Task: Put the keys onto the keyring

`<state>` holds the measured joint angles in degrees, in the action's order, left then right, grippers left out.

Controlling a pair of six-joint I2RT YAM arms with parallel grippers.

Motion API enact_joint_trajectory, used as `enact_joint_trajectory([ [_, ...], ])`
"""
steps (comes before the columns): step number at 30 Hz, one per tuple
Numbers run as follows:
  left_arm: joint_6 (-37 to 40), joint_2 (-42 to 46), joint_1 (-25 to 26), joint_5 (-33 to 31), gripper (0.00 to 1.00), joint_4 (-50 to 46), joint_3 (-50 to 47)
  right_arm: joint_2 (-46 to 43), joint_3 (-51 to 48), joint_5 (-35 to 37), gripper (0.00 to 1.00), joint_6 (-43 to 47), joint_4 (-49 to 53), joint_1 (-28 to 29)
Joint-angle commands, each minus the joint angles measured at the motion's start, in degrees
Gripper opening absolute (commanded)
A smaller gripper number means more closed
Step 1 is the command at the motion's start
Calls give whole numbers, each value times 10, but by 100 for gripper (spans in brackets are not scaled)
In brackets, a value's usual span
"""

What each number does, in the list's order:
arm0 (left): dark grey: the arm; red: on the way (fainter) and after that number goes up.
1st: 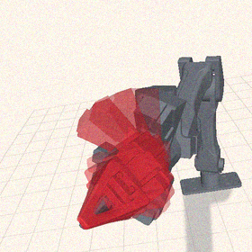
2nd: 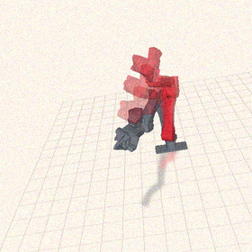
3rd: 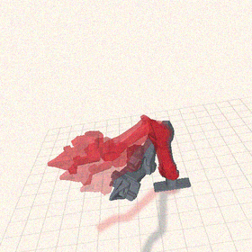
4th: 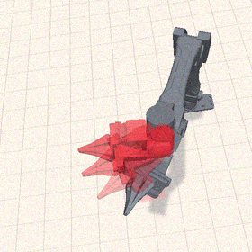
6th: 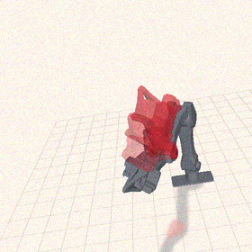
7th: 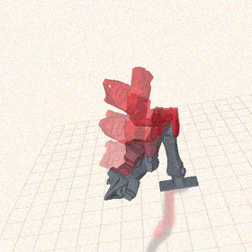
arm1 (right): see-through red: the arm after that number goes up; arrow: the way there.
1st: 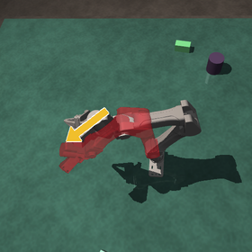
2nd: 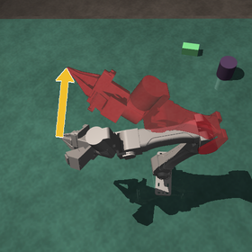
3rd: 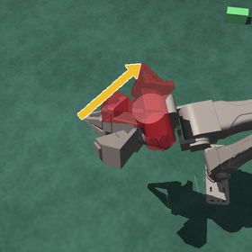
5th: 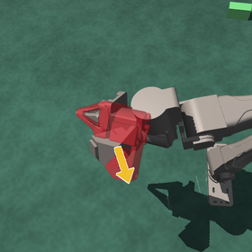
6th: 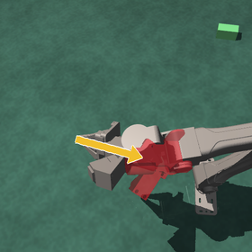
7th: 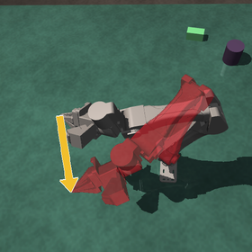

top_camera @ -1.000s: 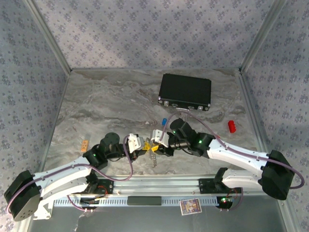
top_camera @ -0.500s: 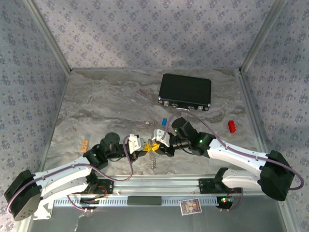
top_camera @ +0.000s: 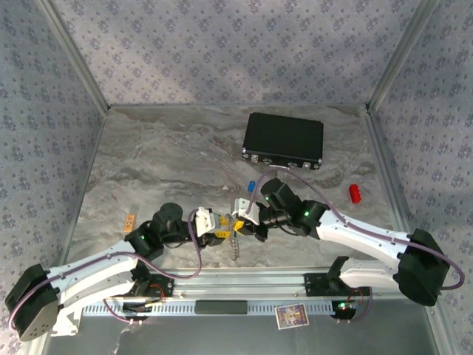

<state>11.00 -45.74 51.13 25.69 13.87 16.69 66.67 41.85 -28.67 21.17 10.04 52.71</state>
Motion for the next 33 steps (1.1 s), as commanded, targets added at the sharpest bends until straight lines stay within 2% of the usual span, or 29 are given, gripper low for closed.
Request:
enact_joint_trajectory([
  [1,38,22,2,-5,30,-69,28,6,38,26,0,28,71,9],
  [5,56,26,2,-11,27,-102,39,15,58,50,0,40,105,22],
  [12,62,10,2,-1,26,-96,49,31,86,69,0,50,121,43],
  [16,54,1,2,7,23,-62,43,40,94,70,0,55,125,50],
  [23,52,-2,2,13,5,-53,41,37,92,63,0,53,117,52],
  [25,50,0,2,15,3,-51,38,21,71,54,19,40,89,43],
  [26,46,2,2,17,2,-44,34,10,53,41,23,30,68,35],
  [33,-34,-23,2,34,0,114,-19,-38,-34,-22,26,-40,-66,-4],
])
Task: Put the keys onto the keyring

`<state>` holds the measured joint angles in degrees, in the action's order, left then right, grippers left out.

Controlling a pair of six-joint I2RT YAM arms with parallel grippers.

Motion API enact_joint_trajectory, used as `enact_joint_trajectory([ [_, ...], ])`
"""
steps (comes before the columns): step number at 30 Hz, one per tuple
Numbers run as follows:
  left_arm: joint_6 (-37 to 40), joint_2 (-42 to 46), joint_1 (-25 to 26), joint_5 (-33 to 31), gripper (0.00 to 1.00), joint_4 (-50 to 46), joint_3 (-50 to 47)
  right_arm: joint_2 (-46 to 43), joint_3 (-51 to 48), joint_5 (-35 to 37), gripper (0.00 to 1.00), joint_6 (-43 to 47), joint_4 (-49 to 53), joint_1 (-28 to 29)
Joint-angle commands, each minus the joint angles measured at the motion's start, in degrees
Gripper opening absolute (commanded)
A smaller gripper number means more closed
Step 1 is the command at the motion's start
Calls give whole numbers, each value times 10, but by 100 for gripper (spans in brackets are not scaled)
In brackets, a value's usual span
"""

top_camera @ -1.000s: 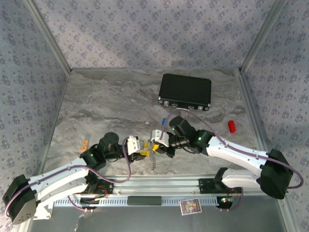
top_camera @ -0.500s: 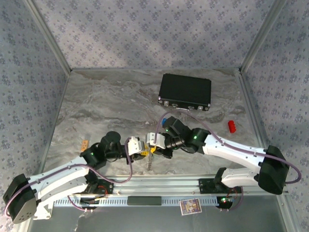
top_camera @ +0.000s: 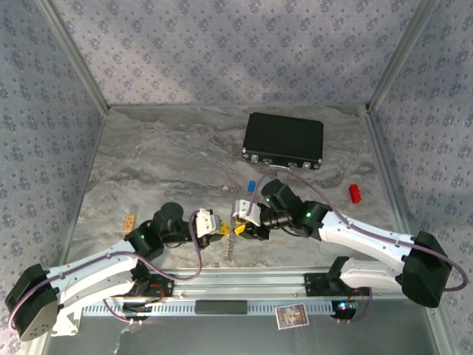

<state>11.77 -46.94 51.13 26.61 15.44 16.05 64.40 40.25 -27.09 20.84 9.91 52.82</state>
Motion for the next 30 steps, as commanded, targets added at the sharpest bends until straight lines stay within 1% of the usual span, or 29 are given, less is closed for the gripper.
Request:
enact_joint_trajectory([
  [1,-49,-18,2,28,0,109,-14,-18,-24,-38,26,-39,-72,-6],
  [4,-53,-37,5,32,0,114,-10,-18,-37,-38,26,-51,-92,-6],
  [9,-50,-44,6,34,0,116,-8,-16,-45,-37,22,-53,-103,-6],
  [12,-48,-40,5,34,0,114,-9,-16,-48,-37,15,-49,-103,-8],
  [16,-42,-34,5,30,1,104,-8,-15,-44,-49,2,-43,-92,-9],
  [17,-37,-32,6,25,4,95,-6,-14,-39,-54,0,-37,-83,-9],
  [18,-33,-29,6,19,11,82,-1,-14,-35,-57,0,-34,-77,-9],
  [19,-24,-27,6,11,22,58,5,-13,-27,-57,0,-28,-65,-9],
  [20,-14,-24,6,6,28,30,15,-12,-18,-56,0,-21,-50,-8],
  [23,8,-21,6,0,29,-28,37,-9,6,-42,0,2,-6,-6],
  [25,15,-20,5,4,27,-47,47,-6,23,-33,0,17,20,-3],
  [30,28,-22,6,14,25,-59,60,7,53,-31,0,35,62,-1],
])
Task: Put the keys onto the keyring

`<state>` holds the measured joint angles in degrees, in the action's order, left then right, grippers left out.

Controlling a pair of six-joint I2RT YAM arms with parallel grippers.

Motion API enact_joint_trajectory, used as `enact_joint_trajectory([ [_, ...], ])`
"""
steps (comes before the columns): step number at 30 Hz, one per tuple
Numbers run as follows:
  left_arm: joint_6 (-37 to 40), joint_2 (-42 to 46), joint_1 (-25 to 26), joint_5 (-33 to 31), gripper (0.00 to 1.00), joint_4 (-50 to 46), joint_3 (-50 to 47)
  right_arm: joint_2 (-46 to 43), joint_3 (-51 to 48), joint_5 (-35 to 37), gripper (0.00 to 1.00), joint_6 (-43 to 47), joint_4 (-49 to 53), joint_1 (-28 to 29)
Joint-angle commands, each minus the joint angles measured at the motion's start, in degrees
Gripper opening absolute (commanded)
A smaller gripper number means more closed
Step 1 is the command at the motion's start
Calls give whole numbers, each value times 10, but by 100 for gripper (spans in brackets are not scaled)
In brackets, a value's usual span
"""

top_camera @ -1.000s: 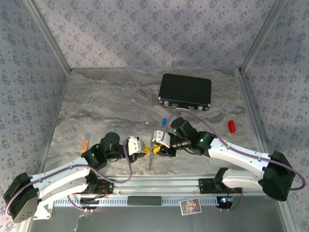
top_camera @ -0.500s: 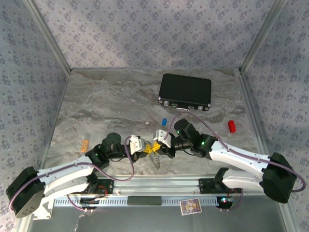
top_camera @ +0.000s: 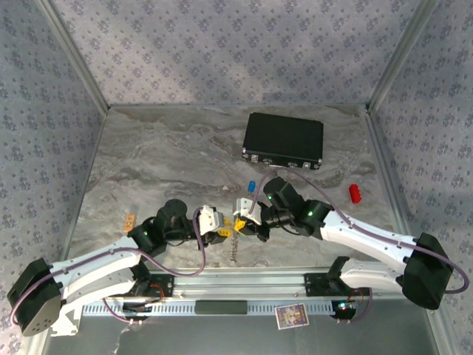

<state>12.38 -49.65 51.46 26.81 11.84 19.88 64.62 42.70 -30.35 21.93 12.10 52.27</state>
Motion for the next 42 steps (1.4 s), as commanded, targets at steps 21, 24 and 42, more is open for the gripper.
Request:
enact_joint_trajectory([
  [21,44,-7,2,33,6,-21,31,-6,15,-8,29,7,13,2],
  [24,14,-6,2,26,2,34,8,-28,-15,-18,31,-15,-23,-14],
  [42,-48,-44,2,20,0,162,-41,-49,-108,-48,12,-83,-144,-53],
])
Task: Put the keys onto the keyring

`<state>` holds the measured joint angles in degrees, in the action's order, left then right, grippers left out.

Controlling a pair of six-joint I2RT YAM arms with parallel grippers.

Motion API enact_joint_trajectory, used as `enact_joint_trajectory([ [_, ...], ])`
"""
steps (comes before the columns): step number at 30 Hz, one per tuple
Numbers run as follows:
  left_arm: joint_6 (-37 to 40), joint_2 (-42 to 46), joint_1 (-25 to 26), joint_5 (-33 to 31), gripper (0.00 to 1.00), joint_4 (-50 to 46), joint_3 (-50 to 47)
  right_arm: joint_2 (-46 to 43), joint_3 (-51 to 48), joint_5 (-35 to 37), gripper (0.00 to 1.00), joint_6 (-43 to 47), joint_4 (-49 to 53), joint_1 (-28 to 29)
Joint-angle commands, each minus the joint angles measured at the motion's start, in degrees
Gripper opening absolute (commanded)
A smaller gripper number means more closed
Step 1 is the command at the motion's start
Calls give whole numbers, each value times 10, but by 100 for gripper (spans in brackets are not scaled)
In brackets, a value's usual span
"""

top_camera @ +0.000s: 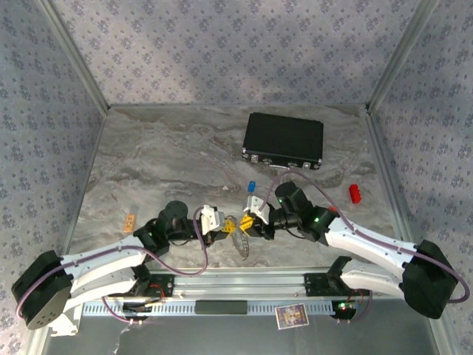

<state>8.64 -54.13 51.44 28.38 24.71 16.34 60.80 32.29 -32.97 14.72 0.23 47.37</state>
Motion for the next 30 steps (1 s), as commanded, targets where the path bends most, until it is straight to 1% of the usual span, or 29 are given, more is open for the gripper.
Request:
enact_joint_trajectory([
  [1,-11,0,2,4,0,33,-5,-11,-2,-25,10,-10,-25,-5],
  [2,-11,2,2,2,1,32,-5,-10,0,-30,7,-7,-23,-5],
  [3,-11,2,2,-1,5,30,-4,-9,3,-34,4,-5,-20,-5],
  [5,-13,4,3,-4,8,24,-2,-7,7,-39,0,0,-13,-6],
  [7,-10,5,2,-5,14,13,4,-6,14,-42,0,8,-1,-6],
  [8,-7,8,2,-4,21,-1,8,-6,21,-43,0,13,10,-6],
  [10,6,11,2,-6,25,-38,21,-6,37,-38,0,26,39,-6],
  [12,20,15,3,-6,25,-67,33,-3,57,-25,0,46,78,-2],
  [15,34,16,3,-1,24,-85,43,9,88,-8,0,74,134,6],
  [24,56,-6,3,3,26,-100,68,50,146,29,0,121,217,36],
  [28,61,-8,2,20,21,-101,72,61,159,44,0,132,232,43],
  [30,64,-12,3,28,16,-108,76,63,163,44,0,133,231,46],
])
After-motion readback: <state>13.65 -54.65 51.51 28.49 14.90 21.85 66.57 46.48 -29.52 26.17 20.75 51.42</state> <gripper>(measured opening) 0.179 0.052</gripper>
